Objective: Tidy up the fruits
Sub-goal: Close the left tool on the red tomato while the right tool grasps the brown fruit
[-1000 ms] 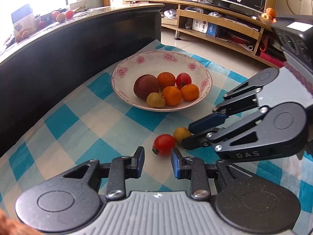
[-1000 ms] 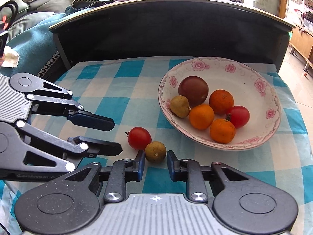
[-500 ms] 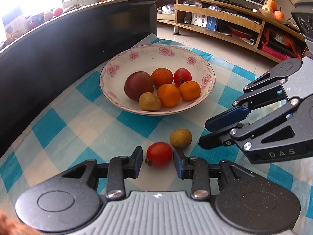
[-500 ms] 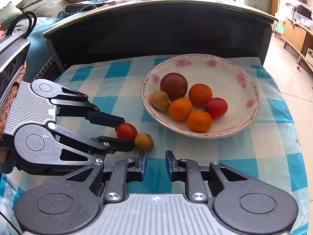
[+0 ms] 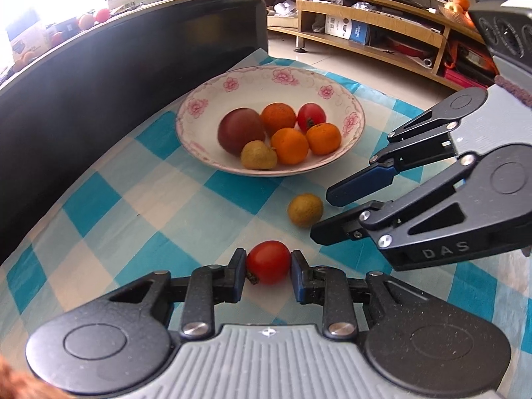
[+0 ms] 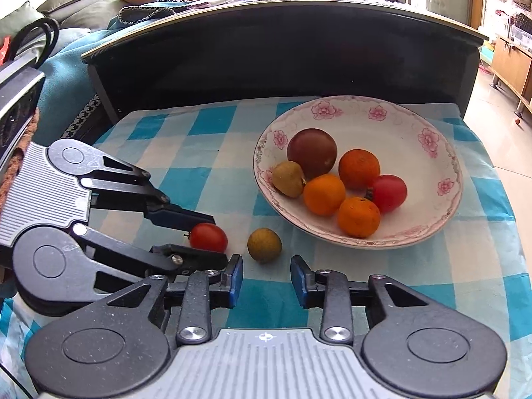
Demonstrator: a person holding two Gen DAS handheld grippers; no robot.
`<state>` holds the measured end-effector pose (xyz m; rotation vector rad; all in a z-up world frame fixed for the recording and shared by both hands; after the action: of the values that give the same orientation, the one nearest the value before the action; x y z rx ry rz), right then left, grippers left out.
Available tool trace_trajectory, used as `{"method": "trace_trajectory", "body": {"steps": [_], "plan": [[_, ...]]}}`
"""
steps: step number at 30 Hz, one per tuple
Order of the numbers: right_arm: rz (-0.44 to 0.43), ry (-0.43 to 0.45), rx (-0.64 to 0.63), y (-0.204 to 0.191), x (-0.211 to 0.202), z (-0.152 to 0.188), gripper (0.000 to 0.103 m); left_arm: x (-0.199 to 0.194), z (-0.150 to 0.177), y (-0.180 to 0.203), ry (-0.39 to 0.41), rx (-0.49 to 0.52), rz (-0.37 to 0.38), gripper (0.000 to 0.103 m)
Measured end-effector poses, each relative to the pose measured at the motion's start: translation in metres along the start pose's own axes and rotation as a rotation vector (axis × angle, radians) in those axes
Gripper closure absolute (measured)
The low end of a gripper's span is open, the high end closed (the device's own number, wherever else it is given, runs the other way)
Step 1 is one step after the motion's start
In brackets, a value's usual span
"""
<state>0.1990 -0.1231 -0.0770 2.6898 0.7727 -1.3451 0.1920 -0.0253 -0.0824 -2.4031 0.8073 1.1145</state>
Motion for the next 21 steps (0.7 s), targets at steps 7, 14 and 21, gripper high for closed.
{"method": "trace_trajectory", "body": {"steps": [7,14,21], "plan": [[0.009,0.012,-0.006,-0.005,0.010,-0.002,0.074,-0.003,0.007,-0.005,-0.005,-0.025,-0.001,0.066],[0.024,0.029,-0.008,-0.006,0.013,-0.005,0.076,-0.001,0.008,-0.005,-0.008,-0.029,-0.006,0.066],[0.043,0.012,-0.013,-0.004,0.009,-0.001,0.084,-0.003,0.012,-0.002,-0.007,-0.037,-0.011,0.066]]}}
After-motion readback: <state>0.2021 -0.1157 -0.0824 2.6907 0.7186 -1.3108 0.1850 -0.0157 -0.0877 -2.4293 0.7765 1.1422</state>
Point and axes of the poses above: each gripper's, at about its wrist camera, not at the fingertips, and x roughly the way its jaws point, y to its right, z to its underside, the point moved 6 cm from there along x, roughly the way its jaws point, and after that the axes turned 6 degrees about x, right-handed, at the moved point
